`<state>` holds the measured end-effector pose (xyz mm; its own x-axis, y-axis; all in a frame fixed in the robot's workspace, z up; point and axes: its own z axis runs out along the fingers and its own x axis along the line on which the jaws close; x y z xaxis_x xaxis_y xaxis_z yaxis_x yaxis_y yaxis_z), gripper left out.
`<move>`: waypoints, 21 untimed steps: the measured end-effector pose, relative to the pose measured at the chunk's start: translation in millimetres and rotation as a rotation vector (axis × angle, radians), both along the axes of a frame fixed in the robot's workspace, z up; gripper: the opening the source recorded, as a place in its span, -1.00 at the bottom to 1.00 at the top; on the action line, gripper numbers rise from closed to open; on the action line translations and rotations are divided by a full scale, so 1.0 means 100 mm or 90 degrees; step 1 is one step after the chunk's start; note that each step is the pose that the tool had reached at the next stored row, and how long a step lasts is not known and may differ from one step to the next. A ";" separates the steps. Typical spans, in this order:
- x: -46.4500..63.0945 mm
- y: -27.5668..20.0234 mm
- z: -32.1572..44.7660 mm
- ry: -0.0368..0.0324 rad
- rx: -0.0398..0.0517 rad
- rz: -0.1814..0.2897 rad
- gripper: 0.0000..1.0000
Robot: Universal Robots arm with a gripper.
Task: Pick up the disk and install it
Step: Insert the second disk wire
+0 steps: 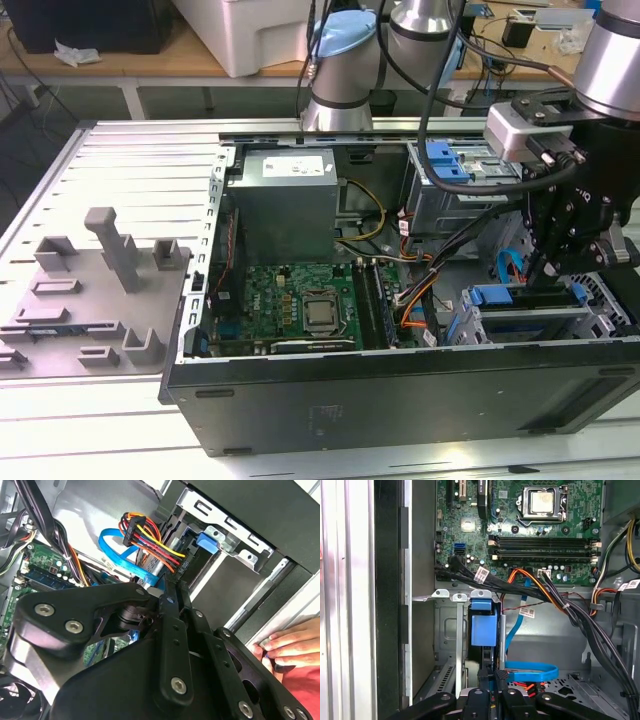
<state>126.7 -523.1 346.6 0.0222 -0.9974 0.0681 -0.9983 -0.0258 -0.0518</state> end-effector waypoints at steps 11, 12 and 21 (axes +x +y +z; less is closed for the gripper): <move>0.01 0.000 -0.021 0.0000 0.0001 0.000 -0.68; 0.01 0.000 -0.024 0.0000 0.0001 0.000 -0.68; 0.01 0.000 -0.038 0.0000 -0.0001 0.000 -0.68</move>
